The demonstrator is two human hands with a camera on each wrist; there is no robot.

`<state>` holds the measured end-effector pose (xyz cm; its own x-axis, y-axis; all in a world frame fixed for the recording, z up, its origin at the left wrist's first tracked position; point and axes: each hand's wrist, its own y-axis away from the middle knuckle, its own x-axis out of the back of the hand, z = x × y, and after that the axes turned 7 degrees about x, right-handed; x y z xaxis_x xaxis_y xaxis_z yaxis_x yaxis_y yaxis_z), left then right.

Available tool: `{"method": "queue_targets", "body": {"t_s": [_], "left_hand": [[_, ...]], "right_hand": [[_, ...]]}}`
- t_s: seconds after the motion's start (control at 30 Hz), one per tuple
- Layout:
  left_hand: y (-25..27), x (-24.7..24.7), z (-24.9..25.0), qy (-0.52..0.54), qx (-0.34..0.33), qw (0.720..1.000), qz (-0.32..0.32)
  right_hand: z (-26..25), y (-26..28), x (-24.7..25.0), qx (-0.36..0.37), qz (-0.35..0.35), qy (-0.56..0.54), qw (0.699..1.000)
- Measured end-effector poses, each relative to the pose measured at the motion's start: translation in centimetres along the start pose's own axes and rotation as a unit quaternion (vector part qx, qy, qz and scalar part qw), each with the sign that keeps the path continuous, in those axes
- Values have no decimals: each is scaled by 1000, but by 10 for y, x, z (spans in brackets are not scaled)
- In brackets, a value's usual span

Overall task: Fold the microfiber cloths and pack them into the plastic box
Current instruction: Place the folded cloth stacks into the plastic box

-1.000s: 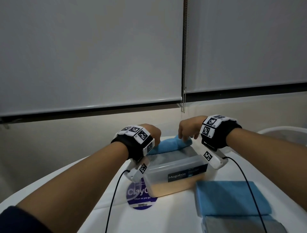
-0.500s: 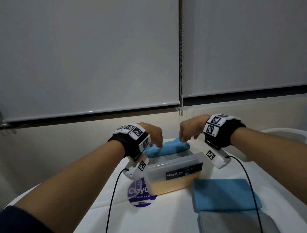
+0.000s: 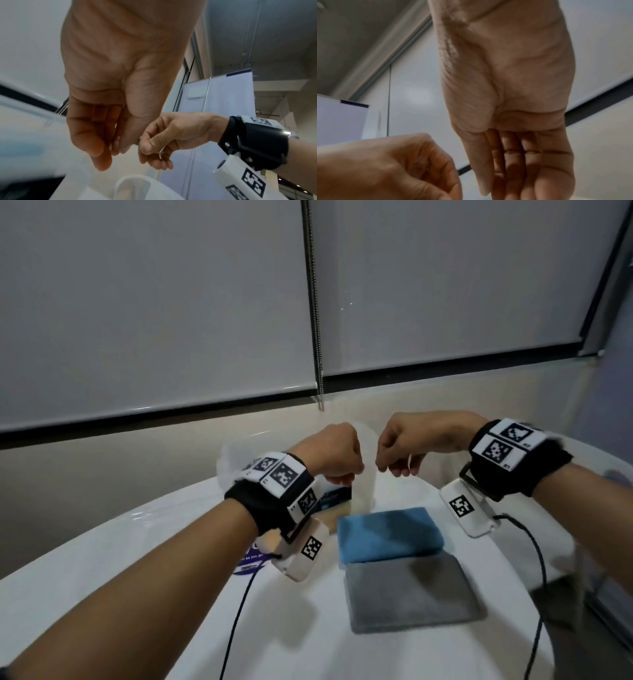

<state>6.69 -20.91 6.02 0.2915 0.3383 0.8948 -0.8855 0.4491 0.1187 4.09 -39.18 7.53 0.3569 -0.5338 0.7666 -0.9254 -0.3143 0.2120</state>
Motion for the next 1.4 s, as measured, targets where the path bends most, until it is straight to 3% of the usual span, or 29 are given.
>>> {"method": "queue_targets", "body": {"t_s": [0.13,0.27,0.37,0.67,0.83,0.97,1.1,1.27,1.4], "left_hand": [[5,-66,-12,2,2,998,-58],[10,-118,-31,-70,-27,995,-72],[16,-145,-41,-105,-39,988,-110],[24,-169,-50,-97,-23,988,-117],[24,-162,-52,-75,-7,993,-86],[30,-139,-48,46,-3,994,-99],[36,-112,-37,252,-11,960,-121],[43,-83,-26,379,-25,922,-71],[49,-45,-31,433,-9,902,-3]], "right_hand": [[59,16,-40,-73,-14,-5,997],[105,30,-79,-142,-57,24,988],[128,38,-99,-174,-38,55,983],[144,44,-131,-189,-19,25,982],[143,49,-124,-174,21,35,984],[135,57,-105,-163,0,37,986],[115,65,-85,-102,-9,-20,995],[93,71,-70,-2,-1,-129,992],[82,66,-49,30,44,-269,962]]}}
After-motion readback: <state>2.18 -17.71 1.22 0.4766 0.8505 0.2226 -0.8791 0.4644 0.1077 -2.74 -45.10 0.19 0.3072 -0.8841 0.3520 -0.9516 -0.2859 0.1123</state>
